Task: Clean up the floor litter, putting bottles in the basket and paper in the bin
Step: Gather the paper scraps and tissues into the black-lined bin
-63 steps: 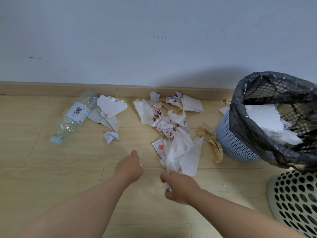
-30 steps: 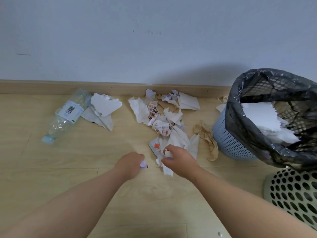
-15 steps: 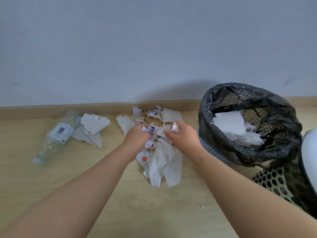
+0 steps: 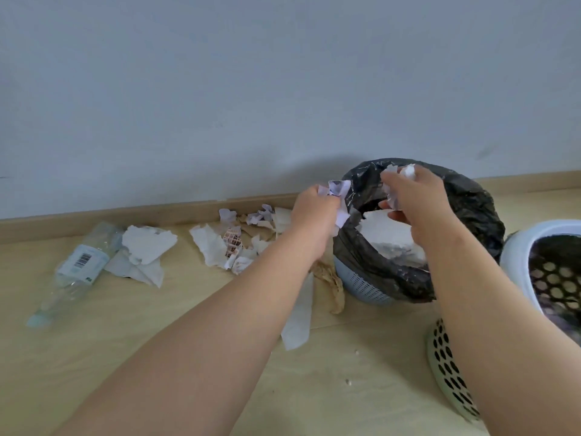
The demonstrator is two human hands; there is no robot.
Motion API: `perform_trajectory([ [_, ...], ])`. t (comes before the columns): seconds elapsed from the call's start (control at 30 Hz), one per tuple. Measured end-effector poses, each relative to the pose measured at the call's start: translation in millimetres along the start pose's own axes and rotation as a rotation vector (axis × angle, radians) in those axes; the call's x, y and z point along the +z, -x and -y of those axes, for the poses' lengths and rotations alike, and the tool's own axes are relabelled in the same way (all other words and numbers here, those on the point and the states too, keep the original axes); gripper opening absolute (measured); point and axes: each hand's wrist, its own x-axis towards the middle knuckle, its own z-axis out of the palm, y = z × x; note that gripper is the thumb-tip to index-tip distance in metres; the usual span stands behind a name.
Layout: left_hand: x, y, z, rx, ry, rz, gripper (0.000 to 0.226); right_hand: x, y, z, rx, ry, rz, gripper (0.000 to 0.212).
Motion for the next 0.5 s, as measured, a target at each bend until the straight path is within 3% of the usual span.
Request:
perform_trajectory([
  [0.07, 14, -5, -11, 0.063, -0.041, 0.045, 0.008, -21, -11, -7, 0.060, 0.061, -0.043, 0.041],
  [0.1, 22, -7, -14, 0.098, -0.089, 0.071, 0.017, -30, -13, -11, 0.087, 0.112, -0.034, 0.042],
  [0.2, 44, -18, -19, 0.153, -0.271, 0.145, 0.032, -50, -21, -26, 0.078, 0.352, 0.035, 0.008],
  [0.27, 52, -25, -19, 0.207, -0.475, 0.186, 0.037, -53, -25, -35, 0.065, 0.482, 0.072, 0.018],
  [0.33, 62, -27, -19, 0.264, -0.719, 0.289, 0.034, -57, -26, -37, 0.076, 0.544, 0.097, 0.007],
  [0.37, 64, -26, -17, 0.278, -0.802, 0.351, 0.030, -56, -27, -39, 0.089, 0.565, 0.112, 0.010],
  [0.43, 67, -28, -15, 0.317, -0.923, 0.417, 0.014, -55, -32, -45, 0.118, 0.586, 0.115, 0.037],
  [0.5, 70, -31, -12, 0.352, -1.024, 0.426, 0.014, -54, -36, -50, 0.138, 0.582, 0.067, 0.052],
])
